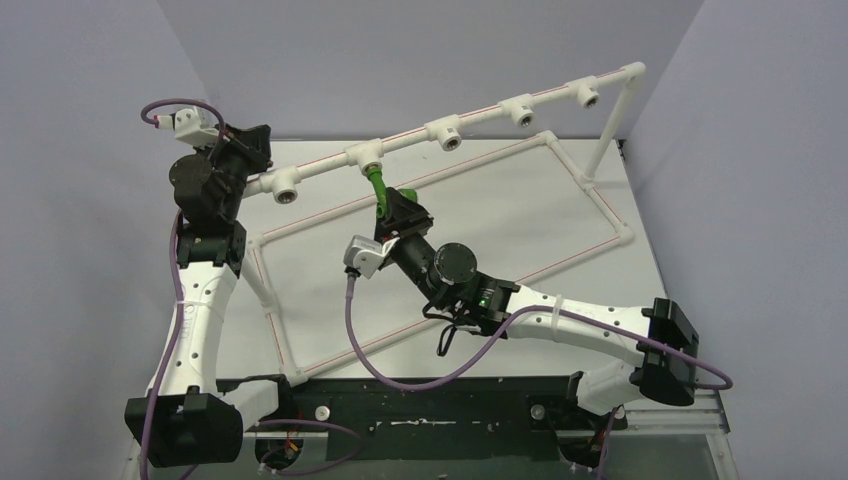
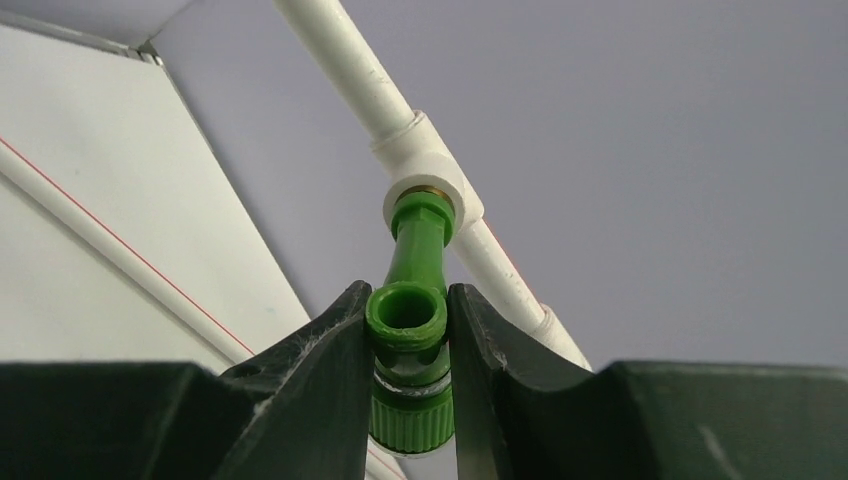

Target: Install the water faucets

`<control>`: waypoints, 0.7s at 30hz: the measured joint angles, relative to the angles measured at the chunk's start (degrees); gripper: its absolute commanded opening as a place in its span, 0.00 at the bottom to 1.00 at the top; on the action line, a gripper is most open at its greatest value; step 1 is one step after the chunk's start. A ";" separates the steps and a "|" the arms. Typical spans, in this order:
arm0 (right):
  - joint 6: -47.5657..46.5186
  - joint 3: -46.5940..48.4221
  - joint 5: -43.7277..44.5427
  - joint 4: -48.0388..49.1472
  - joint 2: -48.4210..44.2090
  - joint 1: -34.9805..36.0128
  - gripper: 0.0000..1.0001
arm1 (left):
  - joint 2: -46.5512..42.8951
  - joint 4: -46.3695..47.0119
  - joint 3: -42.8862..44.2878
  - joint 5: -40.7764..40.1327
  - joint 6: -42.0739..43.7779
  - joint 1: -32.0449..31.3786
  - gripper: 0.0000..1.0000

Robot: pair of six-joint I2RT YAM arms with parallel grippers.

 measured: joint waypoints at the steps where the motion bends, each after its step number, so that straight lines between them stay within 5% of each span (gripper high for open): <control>1: 1.49 -0.15 0.59 1.05 0.26 0.07 0.00 | 0.04 0.09 0.00 0.07 0.00 0.09 0.00; 11: 19.78 -2.36 7.19 14.71 2.73 1.14 0.00 | 0.09 0.17 0.00 0.35 -0.17 0.13 0.00; 21: 33.94 -2.49 11.54 18.40 3.45 1.25 0.00 | 0.09 0.24 0.00 0.52 -0.20 0.13 0.00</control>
